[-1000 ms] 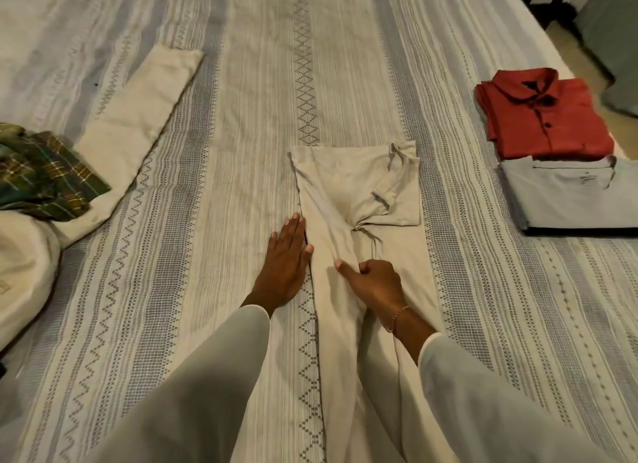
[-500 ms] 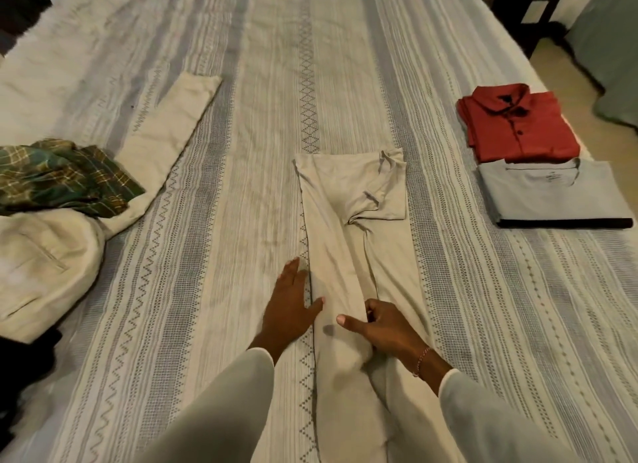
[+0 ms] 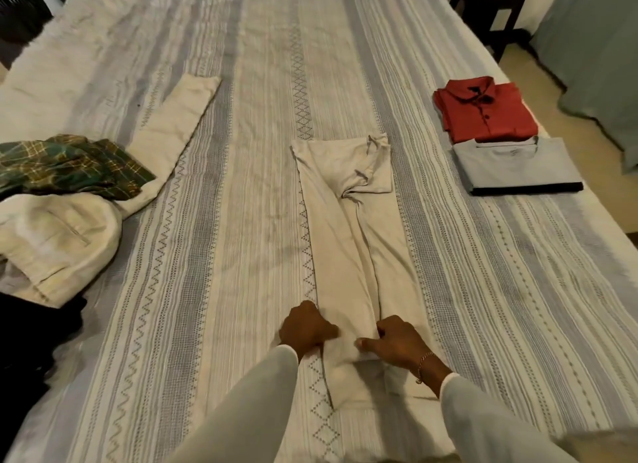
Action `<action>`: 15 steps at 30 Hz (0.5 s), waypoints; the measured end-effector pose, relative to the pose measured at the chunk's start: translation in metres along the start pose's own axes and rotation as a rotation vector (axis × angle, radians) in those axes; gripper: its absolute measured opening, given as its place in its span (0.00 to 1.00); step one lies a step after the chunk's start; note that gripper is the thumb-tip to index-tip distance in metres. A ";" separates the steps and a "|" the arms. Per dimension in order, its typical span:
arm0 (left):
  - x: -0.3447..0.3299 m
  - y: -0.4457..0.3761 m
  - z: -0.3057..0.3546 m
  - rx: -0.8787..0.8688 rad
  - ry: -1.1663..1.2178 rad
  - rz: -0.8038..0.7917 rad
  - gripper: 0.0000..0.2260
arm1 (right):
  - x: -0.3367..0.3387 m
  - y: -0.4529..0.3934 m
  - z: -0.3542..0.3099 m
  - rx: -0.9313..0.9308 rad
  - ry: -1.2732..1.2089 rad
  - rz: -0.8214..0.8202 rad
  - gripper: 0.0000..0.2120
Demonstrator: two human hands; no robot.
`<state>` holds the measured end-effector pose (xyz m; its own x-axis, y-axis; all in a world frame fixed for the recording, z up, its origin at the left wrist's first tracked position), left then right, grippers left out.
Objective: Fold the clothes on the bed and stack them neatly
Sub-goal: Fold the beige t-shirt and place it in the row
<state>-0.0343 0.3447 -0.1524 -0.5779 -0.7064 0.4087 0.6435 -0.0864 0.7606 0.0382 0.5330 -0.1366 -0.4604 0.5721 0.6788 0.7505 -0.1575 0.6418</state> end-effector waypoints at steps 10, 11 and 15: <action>-0.038 0.051 -0.060 0.259 0.149 -0.260 0.11 | -0.007 0.045 0.018 -0.011 -0.099 0.218 0.25; -0.038 0.051 -0.062 0.266 0.144 -0.256 0.11 | -0.007 0.046 0.018 -0.001 -0.111 0.230 0.24; -0.040 0.058 -0.063 0.293 0.160 -0.269 0.09 | -0.010 0.055 0.020 0.010 -0.116 0.279 0.19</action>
<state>0.0575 0.3233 -0.1565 -0.6059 -0.7879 0.1101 0.2968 -0.0954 0.9502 0.0934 0.5351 -0.1153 -0.1791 0.5958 0.7829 0.8455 -0.3137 0.4321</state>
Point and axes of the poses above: each hand's wrist, its own y-axis away from the middle knuckle, its own x-axis out of the back of the hand, z = x × y, the point moved 7 cm from there along -y, towards the middle knuckle, and after that the axes turned 10 degrees about y, right-handed, at the moved point
